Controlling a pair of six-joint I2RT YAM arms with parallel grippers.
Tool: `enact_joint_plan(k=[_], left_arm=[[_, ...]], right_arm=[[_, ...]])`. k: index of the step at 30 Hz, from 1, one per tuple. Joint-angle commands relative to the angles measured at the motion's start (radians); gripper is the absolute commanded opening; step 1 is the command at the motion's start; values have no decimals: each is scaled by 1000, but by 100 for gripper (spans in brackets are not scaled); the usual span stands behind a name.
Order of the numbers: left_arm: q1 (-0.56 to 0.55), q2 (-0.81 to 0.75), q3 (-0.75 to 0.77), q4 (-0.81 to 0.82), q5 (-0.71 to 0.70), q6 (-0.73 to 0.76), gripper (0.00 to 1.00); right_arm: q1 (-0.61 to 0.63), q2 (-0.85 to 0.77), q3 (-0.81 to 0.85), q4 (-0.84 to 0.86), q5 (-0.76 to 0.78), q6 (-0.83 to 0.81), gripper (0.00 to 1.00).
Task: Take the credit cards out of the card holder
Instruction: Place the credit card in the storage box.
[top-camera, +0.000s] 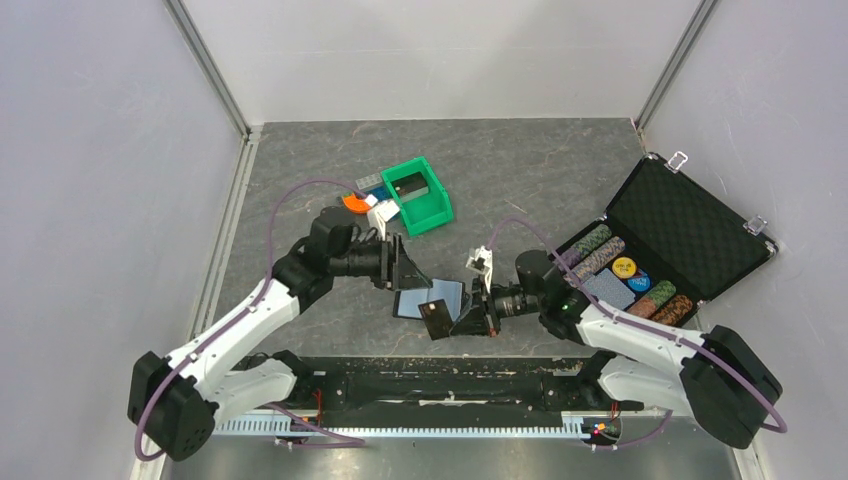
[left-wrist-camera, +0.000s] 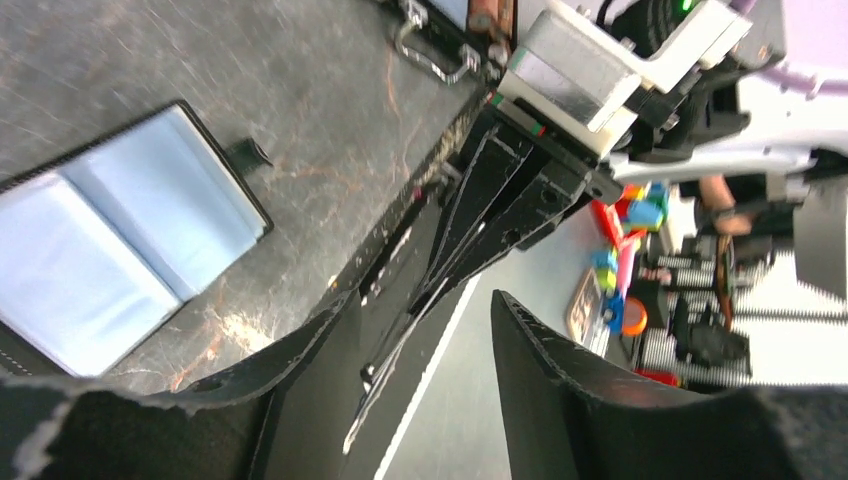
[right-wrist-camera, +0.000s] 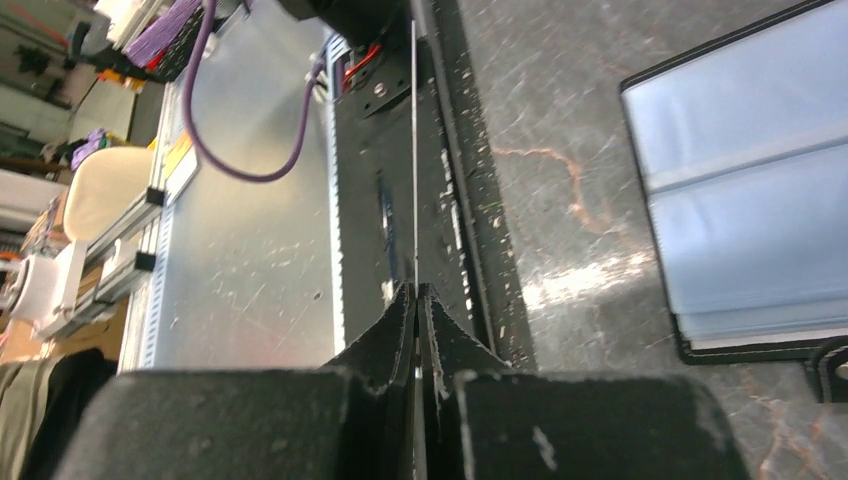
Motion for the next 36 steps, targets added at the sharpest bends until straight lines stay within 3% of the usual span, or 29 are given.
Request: enact_joint_plan(k=[1, 9, 20, 25, 30, 33, 36], left_arm=[[-56, 66, 82, -176, 78, 174, 56], [-107, 119, 99, -164, 182, 200, 44], [-132, 143, 119, -227, 193, 251, 36], [-137, 152, 124, -227, 192, 257, 24], [-141, 161, 127, -228, 191, 259, 20], [-143, 155, 129, -228, 192, 260, 3], [-143, 138, 134, -237, 142, 262, 2]], right_arm=[[-2, -65, -49, 55, -139, -17, 0], [-1, -90, -79, 93, -139, 18, 0], [-1, -79, -79, 100, -117, 28, 0], [-2, -77, -77, 107, -120, 29, 0], [-2, -69, -75, 111, -120, 33, 0], [-1, -63, -72, 113, -119, 35, 0], [-2, -58, -68, 111, -108, 36, 1]])
